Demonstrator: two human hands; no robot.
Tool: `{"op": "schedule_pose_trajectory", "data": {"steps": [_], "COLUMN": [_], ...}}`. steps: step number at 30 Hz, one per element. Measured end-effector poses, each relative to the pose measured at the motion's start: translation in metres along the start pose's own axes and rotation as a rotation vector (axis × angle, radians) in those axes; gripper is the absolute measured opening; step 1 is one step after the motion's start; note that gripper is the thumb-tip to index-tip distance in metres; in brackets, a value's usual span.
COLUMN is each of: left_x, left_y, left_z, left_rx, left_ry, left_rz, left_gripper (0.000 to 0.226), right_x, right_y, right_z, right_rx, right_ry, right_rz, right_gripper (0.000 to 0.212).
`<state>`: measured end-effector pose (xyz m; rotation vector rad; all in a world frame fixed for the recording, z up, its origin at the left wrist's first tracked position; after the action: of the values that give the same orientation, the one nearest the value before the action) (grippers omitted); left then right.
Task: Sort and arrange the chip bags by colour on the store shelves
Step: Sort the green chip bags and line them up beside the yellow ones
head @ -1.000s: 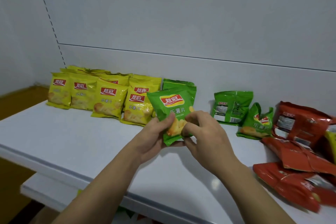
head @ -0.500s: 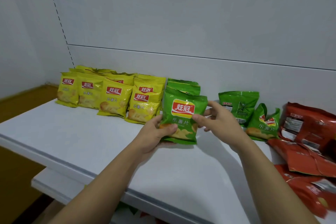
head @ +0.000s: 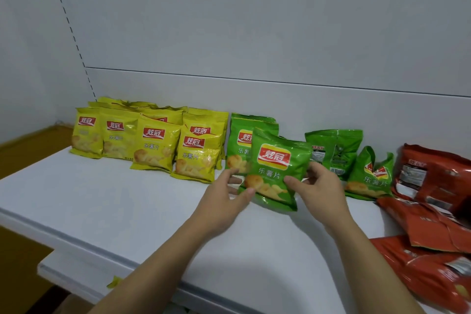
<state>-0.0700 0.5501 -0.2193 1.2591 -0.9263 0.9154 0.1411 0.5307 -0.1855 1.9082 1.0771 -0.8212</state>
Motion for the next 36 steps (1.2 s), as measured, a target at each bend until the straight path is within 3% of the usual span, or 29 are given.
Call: {"op": "schedule_pose_trajectory", "data": {"steps": [3, 6, 14, 21, 26, 31, 33, 36], "left_x": [0.004, -0.004, -0.018, -0.017, -0.006, 0.011, 0.016, 0.026], "left_y": [0.007, 0.016, 0.024, 0.025, 0.019, 0.000, -0.004, -0.014], "left_z": [-0.005, -0.012, -0.023, -0.022, -0.015, -0.011, -0.013, -0.018], "left_rx": [0.150, 0.278, 0.404, 0.387, 0.414, 0.355, 0.339, 0.297], "left_ry": [-0.146, -0.265, -0.367, -0.417, -0.477, -0.544, -0.557, -0.574], "left_rz": [-0.223, -0.403, -0.511, -0.562, -0.519, -0.492, -0.495, -0.530], "left_gripper": [0.042, 0.028, 0.024, 0.032, 0.030, 0.031, 0.027, 0.025], "right_x": [0.009, 0.008, 0.003, 0.010, 0.006, -0.008, -0.012, -0.014], "right_y": [0.010, -0.001, -0.064, -0.066, -0.032, 0.011, 0.023, 0.035], "right_z": [-0.006, -0.017, -0.047, -0.033, -0.034, -0.050, -0.059, -0.079], "right_rx": [0.099, 0.065, 0.012, 0.047, 0.153, 0.342, 0.317, 0.153], "right_ry": [-0.048, -0.039, -0.027, -0.033, 0.009, 0.115, 0.135, 0.037], "right_rz": [0.049, 0.134, 0.174, 0.245, 0.370, 0.668, 0.818, 0.991], "right_gripper": [0.017, 0.019, 0.034, 0.054, 0.038, 0.033, 0.044, 0.060]}}
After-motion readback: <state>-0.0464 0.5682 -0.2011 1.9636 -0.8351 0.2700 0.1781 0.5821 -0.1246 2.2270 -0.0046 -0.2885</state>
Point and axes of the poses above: each hand's wrist, its own z-axis away from the middle knuckle, its own y-axis out of the back of the hand, x = y × z, the point moved 3 cm from there along -z, towards the middle knuckle, and after that the axes turned 15 degrees about y, right-handed, at the moved point
